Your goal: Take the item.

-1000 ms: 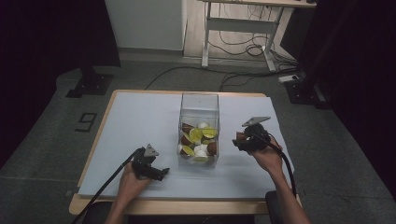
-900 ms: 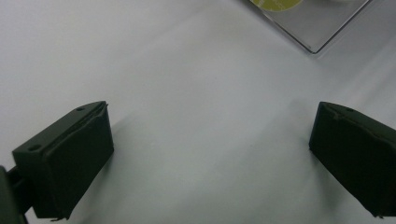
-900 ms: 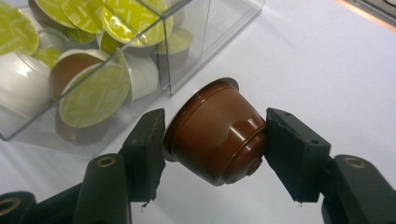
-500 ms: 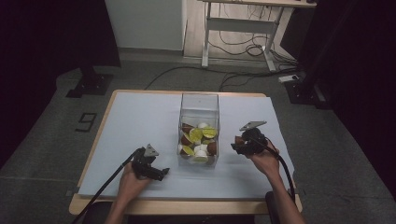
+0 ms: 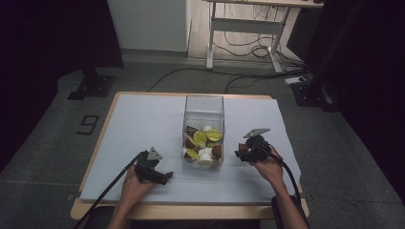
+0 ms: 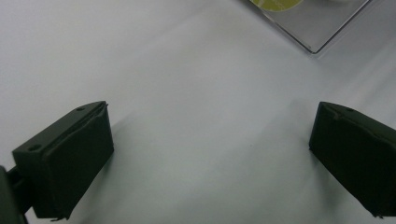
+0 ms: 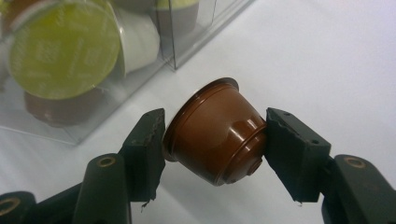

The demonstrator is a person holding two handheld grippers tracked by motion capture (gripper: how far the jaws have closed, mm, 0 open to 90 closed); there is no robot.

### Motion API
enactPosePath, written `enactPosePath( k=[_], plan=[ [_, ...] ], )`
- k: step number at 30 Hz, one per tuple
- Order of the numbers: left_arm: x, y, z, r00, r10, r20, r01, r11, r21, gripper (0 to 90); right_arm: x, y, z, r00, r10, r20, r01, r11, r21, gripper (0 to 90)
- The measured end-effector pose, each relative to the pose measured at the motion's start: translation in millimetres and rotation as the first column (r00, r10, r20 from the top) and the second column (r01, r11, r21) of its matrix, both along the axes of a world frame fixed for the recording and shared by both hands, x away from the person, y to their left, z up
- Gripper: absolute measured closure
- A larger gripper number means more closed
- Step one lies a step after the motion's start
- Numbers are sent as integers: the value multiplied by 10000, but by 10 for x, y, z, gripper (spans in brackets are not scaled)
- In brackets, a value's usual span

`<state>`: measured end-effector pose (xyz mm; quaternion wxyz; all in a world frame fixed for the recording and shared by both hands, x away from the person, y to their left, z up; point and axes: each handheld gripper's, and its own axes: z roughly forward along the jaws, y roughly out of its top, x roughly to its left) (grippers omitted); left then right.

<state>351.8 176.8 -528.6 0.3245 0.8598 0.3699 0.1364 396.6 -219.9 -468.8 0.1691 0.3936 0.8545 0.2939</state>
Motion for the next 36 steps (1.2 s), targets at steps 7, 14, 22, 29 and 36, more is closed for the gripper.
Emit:
enactPosePath(
  k=[7,14,22,29,36],
  plan=[
    [0,0,0,10000,0,0,0,10000,-1,0,15,1,-94,9999,-30,-140,29,9999,-96,398],
    [0,0,0,10000,1,1,-1,10000,-2,0,35,7,-182,9994,-43,-331,35,9997,-242,398],
    [0,0,0,10000,0,1,0,10000,0,0,61,16,-245,9990,-42,-438,33,9997,-222,396],
    [0,0,0,10000,3,0,-3,10000,-3,0,60,27,-258,9995,14,-315,-21,9998,-191,377],
    [0,0,0,10000,1,1,-1,10000,1,0,64,47,-251,9992,188,-350,-189,9998,-26,261]
  ],
)
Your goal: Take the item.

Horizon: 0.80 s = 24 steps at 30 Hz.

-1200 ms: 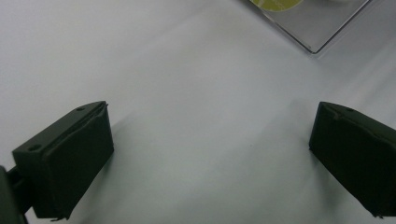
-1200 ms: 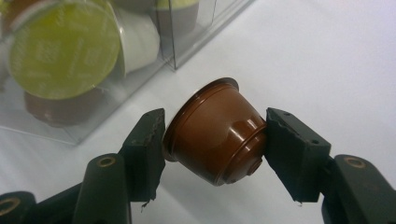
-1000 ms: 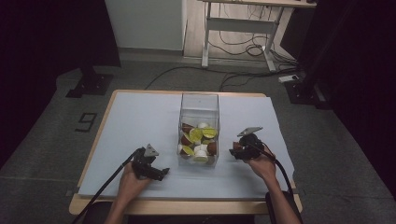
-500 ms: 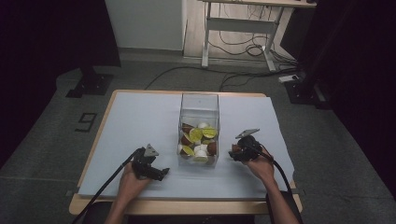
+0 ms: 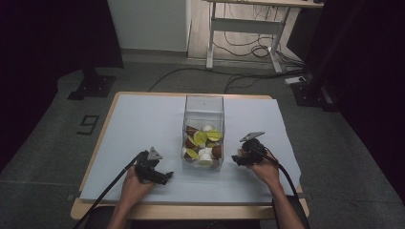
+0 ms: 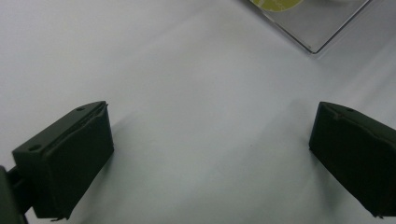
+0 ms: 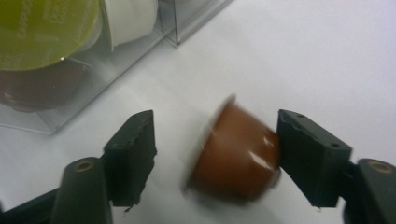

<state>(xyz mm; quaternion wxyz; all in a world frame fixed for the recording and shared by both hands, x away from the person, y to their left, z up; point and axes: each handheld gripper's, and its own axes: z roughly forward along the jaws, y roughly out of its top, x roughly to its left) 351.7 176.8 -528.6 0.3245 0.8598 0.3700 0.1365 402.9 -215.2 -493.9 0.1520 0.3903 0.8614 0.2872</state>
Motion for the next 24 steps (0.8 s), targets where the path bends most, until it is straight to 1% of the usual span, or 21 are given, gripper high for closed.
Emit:
enactPosePath(
  k=[1,2,4,8,12,19,24],
  plan=[
    [0,0,0,10000,0,0,0,10000,0,0,0,0,0,10000,0,0,0,10000,0,261],
    [0,0,0,10000,1,1,-1,10000,-2,0,-5,0,18,10000,11,51,-11,10000,91,228],
    [0,0,0,10000,0,1,0,10000,0,0,-15,-3,42,9999,-7,126,6,9999,133,215],
    [0,0,0,10000,2,2,-2,10000,0,0,-37,-29,106,9997,-17,245,10,9995,303,194],
    [0,0,0,10000,0,2,0,10000,-1,0,-63,-69,163,9996,-143,245,133,9992,382,179],
    [0,0,0,10000,1,0,-1,10000,-1,0,-141,-125,237,9987,-282,421,266,9989,378,145],
    [0,0,0,10000,1,0,-1,10000,0,0,-217,-182,232,9977,-454,506,442,9987,252,131]
  ],
)
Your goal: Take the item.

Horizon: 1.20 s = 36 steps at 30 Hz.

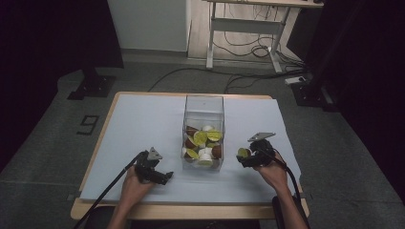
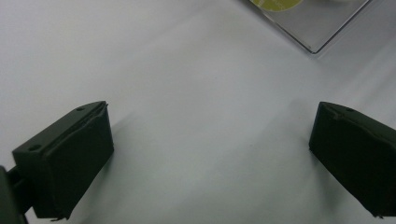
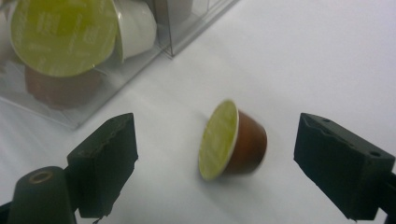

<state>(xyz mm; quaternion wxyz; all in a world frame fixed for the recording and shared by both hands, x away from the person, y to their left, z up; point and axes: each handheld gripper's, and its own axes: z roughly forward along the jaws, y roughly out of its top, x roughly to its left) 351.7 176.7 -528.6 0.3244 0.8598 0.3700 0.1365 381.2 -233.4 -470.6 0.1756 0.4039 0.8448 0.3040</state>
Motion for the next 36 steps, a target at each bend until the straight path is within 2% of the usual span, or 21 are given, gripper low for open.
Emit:
enactPosePath(
  k=[8,14,21,25,29,31,36],
  plan=[
    [0,0,0,10000,0,4,0,10000,2,0,-122,-96,-78,9995,-297,-41,298,9995,54,83],
    [-1,-1,0,10000,3,5,-3,10000,-2,0,-170,-179,-190,9984,-473,-315,475,9988,82,24],
    [0,-1,0,10000,6,2,-6,10000,-1,0,-157,-219,-372,9959,-540,-726,521,9983,-273,8],
    [0,-1,0,10000,9,0,-9,10000,-2,0,-137,-213,-445,9943,-505,-942,483,9985,-253,8],
    [0,-1,0,10000,12,-2,-12,10000,-8,0,-119,-204,-502,9925,-441,-1141,389,9981,-474,0],
    [0,-1,0,10000,14,-4,-14,10000,-10,0,-111,-219,-515,9909,-511,-1244,472,9983,-338,0],
    [1,0,0,10000,15,-11,-15,10000,-23,0,-121,-227,-525,9921,-477,-1158,448,9986,-271,0]
  ],
)
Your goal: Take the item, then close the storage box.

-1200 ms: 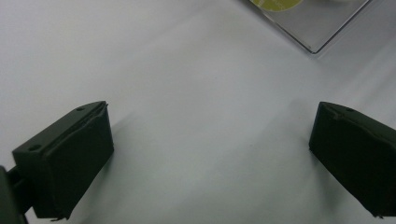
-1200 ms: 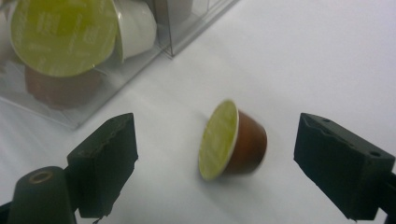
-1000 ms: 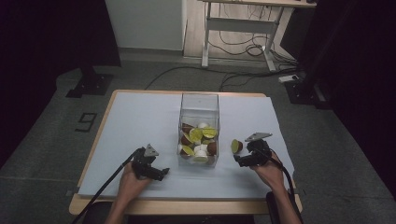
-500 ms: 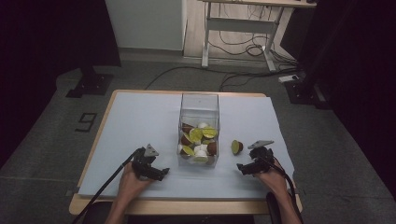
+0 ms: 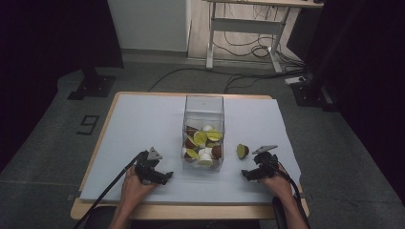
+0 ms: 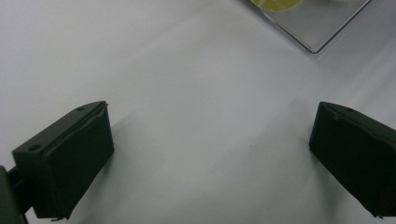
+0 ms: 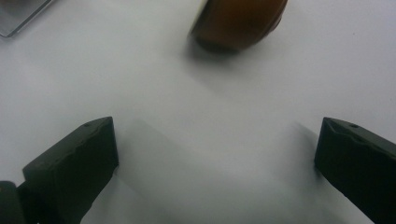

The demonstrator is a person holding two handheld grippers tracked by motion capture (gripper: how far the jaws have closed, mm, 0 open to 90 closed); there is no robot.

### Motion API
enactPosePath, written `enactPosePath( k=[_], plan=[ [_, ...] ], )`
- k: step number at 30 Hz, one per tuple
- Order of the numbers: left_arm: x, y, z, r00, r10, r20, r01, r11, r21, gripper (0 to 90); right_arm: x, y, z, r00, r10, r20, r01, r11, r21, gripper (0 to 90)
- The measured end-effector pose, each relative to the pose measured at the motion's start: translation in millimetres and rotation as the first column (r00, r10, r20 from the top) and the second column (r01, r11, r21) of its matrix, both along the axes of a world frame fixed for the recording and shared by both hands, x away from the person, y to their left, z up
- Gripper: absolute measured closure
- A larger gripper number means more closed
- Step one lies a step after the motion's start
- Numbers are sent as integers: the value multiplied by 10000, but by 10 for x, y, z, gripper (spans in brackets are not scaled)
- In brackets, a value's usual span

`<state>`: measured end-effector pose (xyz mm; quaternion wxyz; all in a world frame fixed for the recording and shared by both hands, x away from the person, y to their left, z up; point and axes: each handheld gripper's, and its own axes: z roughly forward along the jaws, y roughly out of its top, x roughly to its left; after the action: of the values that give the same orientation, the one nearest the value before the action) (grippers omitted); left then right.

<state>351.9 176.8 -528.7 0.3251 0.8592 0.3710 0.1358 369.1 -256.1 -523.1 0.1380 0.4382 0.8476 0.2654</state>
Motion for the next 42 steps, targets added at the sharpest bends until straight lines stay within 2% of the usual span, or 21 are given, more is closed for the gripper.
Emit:
enactPosePath(
  k=[17,21,25,30,35,36,42],
  plan=[
    [-14,-6,7,10000,22,56,-22,10000,27,3,-5,25,24,10000,3,9,-3,9999,-133,13],
    [-51,-22,26,9996,-147,224,148,9999,-16,55,-24,37,50,9999,117,82,-116,9999,-79,17],
    [-86,-50,66,9988,-411,273,419,9986,-314,68,-49,40,110,9993,268,247,-267,9996,-24,17],
    [-148,-69,157,9958,-758,516,803,9926,-907,102,-91,58,184,9979,455,458,-456,9990,6,43],
    [-188,-81,222,9933,-907,712,977,9900,-1018,144,-125,70,254,9958,500,772,-502,9987,8,101],
    [-205,-86,254,9923,-981,757,1066,9873,-1181,147,-143,78,287,9949,530,862,-537,9985,55,134],
    [-248,-115,343,9892,-1079,991,1200,9848,-1255,176,-177,103,343,9936,615,951,-618,9981,9,148]
  ],
)
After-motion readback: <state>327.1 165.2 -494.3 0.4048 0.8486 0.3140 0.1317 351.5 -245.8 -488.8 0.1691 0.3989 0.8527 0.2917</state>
